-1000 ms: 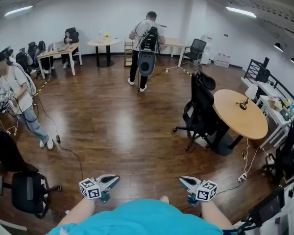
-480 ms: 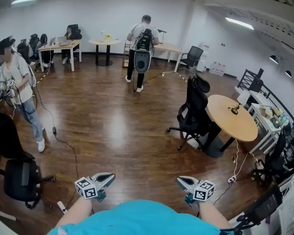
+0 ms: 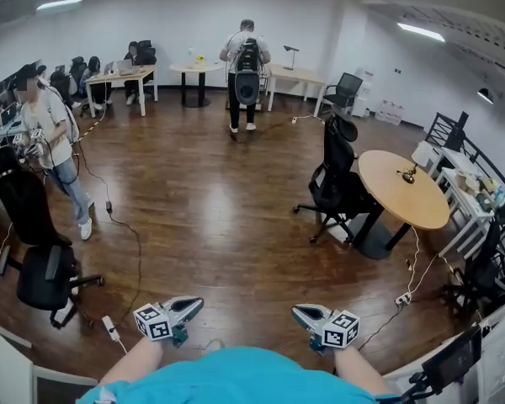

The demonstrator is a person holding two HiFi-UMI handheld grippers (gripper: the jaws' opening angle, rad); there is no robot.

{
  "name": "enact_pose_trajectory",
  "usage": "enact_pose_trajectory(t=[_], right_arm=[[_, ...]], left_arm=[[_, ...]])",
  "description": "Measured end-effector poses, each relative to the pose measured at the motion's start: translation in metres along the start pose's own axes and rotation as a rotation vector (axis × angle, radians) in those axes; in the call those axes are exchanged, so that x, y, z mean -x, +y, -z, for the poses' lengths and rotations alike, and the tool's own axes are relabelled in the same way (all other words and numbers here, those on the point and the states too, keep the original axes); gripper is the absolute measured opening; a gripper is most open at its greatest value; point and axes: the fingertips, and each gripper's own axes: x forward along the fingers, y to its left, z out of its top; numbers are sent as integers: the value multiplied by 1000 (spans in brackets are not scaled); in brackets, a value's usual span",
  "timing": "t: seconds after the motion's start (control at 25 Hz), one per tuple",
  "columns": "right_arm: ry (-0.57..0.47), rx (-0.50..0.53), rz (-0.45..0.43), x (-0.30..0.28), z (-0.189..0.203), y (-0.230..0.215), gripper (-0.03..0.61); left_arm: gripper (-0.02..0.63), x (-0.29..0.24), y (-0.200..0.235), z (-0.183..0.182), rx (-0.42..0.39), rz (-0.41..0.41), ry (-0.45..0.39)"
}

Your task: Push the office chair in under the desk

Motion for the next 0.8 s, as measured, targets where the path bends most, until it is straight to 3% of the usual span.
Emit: enact_pose_trajectory(t=[0.16,0.28,0.48,0.8], right_arm=[[-7,-33,-3,65,8,8,0],[-37,-61,-3,93,11,13,0],[-56,-56,-10,109,14,33,0],[-53,-30,28,65,14,117,0]], left_arm=[[106,-29,-84,22,-4,27,55],[106,-28,-115,25,-35,15,90],[106,-13,-133,17,-89,-3,83],[106,84,-137,-5,-95,9,45]])
